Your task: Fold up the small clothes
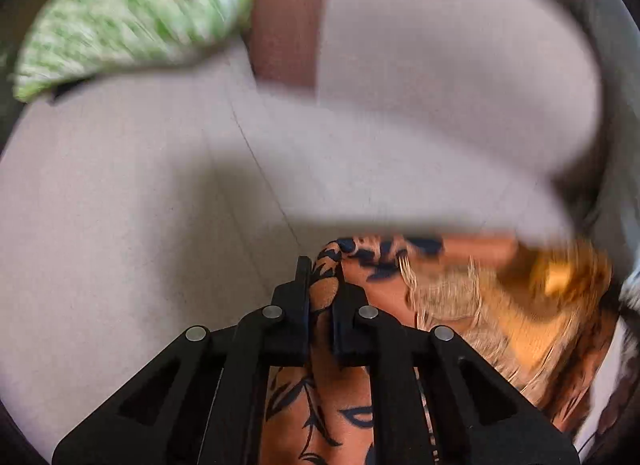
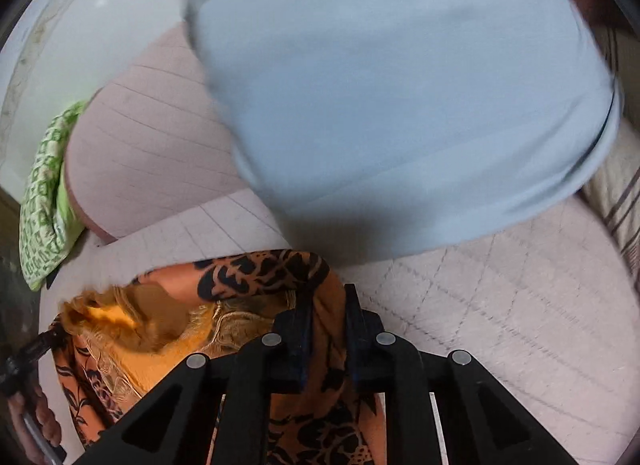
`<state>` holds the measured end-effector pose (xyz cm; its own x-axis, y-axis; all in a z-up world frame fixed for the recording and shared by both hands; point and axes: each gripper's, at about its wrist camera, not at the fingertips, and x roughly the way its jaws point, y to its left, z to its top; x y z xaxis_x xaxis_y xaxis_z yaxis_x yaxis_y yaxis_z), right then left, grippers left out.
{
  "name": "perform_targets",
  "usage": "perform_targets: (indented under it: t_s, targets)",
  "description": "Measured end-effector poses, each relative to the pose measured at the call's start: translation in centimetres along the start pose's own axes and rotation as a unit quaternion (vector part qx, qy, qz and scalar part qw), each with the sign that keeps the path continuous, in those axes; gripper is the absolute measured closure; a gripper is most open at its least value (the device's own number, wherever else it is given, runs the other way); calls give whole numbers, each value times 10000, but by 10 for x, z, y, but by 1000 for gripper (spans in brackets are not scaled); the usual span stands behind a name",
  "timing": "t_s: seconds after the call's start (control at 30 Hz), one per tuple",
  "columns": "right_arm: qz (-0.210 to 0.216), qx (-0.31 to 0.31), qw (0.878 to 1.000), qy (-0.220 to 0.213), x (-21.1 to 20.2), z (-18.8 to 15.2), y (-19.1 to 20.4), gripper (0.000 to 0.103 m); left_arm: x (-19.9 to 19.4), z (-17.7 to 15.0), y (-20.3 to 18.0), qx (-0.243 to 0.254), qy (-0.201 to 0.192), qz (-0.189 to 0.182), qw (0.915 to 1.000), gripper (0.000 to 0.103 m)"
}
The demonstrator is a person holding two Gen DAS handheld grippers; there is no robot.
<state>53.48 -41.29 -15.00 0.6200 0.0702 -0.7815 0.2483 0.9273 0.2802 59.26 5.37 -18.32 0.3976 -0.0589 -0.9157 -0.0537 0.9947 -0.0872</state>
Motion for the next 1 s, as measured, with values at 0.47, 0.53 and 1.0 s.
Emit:
perform_targets:
  t_s: [0.47,0.53,1.0]
  targets:
    - [845,-251,9938,-682,-126,-97,18,62,-139,-168,16,583,-1409,19,9883,46]
    - [786,-298,9940,-702,-156,-133,35,62,-149,-202,16,404,-1321,-38,9904,46]
    - [-90,-943,9912,-923,-312,-310,90,62,-281,-381,9,124,-1281,-541,9902,46]
